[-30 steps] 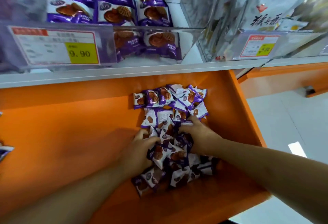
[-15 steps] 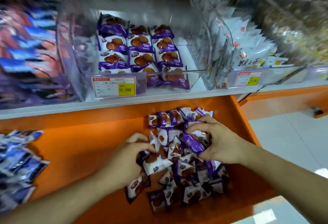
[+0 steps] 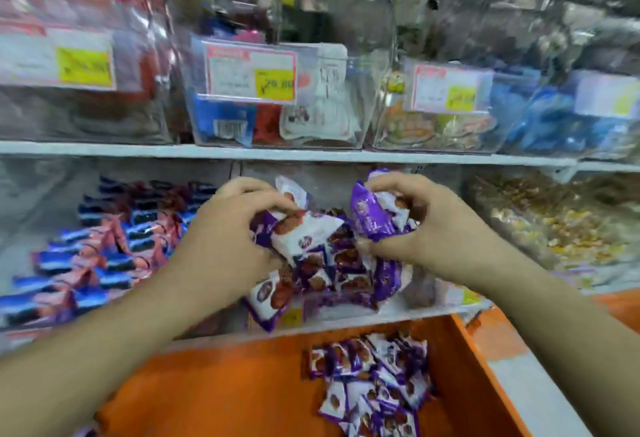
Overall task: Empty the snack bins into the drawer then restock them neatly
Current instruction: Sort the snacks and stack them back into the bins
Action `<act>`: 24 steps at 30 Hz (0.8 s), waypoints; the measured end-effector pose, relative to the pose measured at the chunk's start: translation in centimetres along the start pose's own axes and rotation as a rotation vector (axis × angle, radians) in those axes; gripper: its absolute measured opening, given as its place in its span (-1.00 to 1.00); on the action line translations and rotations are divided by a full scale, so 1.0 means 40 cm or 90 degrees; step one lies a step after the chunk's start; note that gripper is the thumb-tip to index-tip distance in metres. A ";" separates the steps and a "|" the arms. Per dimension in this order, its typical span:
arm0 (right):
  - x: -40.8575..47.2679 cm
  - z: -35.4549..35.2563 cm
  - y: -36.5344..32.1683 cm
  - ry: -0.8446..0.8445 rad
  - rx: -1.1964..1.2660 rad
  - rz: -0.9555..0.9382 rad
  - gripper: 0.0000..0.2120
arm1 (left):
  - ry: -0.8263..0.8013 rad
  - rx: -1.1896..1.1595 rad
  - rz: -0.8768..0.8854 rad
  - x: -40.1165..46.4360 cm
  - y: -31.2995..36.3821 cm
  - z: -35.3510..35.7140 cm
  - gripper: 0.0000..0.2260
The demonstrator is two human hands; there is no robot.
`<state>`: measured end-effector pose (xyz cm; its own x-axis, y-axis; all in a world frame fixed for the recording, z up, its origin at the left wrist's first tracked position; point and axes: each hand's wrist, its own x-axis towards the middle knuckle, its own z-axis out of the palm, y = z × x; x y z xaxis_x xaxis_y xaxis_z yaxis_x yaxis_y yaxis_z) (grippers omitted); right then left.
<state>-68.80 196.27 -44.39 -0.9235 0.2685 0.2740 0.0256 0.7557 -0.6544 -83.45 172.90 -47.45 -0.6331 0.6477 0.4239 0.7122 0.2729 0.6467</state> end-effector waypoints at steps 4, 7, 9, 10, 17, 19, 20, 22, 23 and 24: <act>0.121 0.142 0.068 -0.018 -0.055 0.047 -0.51 | -0.049 0.135 -0.048 0.079 -0.082 0.066 -0.61; 0.135 0.206 0.114 -0.096 -0.105 0.025 -0.49 | -0.157 0.260 -0.031 0.072 -0.099 0.101 -0.60; 0.124 0.221 0.113 -0.157 -0.143 0.002 -0.46 | -0.241 0.351 -0.005 0.069 -0.095 0.105 -0.62; 0.119 0.225 0.113 -0.183 -0.155 -0.011 -0.44 | -0.272 0.389 0.008 0.066 -0.097 0.106 -0.61; 0.086 0.175 0.109 -0.206 -0.175 0.023 -0.39 | -0.389 0.379 -0.038 0.054 -0.102 0.065 -0.34; 0.075 0.162 0.098 -0.192 -0.162 0.026 -0.41 | -0.393 0.331 -0.051 0.060 -0.096 0.057 -0.30; 0.070 0.156 0.095 -0.183 -0.142 0.039 -0.42 | -0.393 0.310 -0.054 0.062 -0.093 0.050 -0.30; 0.063 0.139 0.086 -0.137 -0.020 0.097 -0.51 | -0.409 0.286 -0.067 0.067 -0.083 0.033 -0.26; 0.062 0.133 0.084 -0.105 0.076 0.130 -0.57 | -0.414 0.278 -0.066 0.067 -0.077 0.024 -0.26; 0.060 0.128 0.080 -0.076 0.166 0.159 -0.60 | -0.416 0.264 -0.064 0.064 -0.071 0.017 -0.27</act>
<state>-72.89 196.27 -49.43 -0.9395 0.3424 0.0090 0.1721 0.4944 -0.8520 -86.88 174.28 -48.62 -0.4855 0.8582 -0.1664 0.7973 0.5128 0.3184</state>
